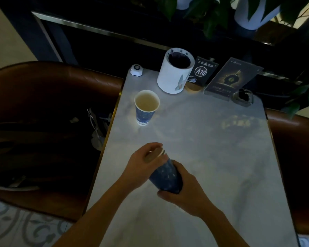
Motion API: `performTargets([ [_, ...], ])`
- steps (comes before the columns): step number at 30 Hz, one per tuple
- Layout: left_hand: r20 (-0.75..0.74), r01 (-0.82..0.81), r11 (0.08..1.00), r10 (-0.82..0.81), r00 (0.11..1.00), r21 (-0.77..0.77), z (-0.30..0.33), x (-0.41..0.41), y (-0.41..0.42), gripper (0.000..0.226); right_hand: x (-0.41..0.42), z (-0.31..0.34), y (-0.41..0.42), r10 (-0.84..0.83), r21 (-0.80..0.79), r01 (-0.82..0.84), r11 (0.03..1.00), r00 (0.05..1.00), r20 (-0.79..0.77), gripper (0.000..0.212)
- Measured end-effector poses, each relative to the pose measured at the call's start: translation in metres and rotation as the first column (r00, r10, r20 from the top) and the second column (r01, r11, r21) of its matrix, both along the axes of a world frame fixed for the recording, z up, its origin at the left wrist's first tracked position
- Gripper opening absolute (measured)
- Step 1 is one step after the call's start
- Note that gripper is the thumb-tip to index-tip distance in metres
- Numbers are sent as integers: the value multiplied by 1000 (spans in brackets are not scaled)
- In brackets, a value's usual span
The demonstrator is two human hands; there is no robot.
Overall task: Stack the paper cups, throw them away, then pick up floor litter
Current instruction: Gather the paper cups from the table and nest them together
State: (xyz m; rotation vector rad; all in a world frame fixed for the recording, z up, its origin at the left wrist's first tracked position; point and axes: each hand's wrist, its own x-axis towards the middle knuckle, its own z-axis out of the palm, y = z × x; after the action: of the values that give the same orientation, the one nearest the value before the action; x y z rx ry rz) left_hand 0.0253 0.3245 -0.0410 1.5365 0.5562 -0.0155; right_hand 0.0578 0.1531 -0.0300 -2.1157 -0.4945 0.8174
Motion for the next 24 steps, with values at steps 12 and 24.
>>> performTargets([
  [12,247,-225,832,111,963,506,10,71,72,34,32,-21,-11,-105,30,105,994,994,24,76],
  [24,-271,320,140,-287,919,937,-18,150,91,60,45,-30,-22,-128,-5,128,992,992,-6,83],
])
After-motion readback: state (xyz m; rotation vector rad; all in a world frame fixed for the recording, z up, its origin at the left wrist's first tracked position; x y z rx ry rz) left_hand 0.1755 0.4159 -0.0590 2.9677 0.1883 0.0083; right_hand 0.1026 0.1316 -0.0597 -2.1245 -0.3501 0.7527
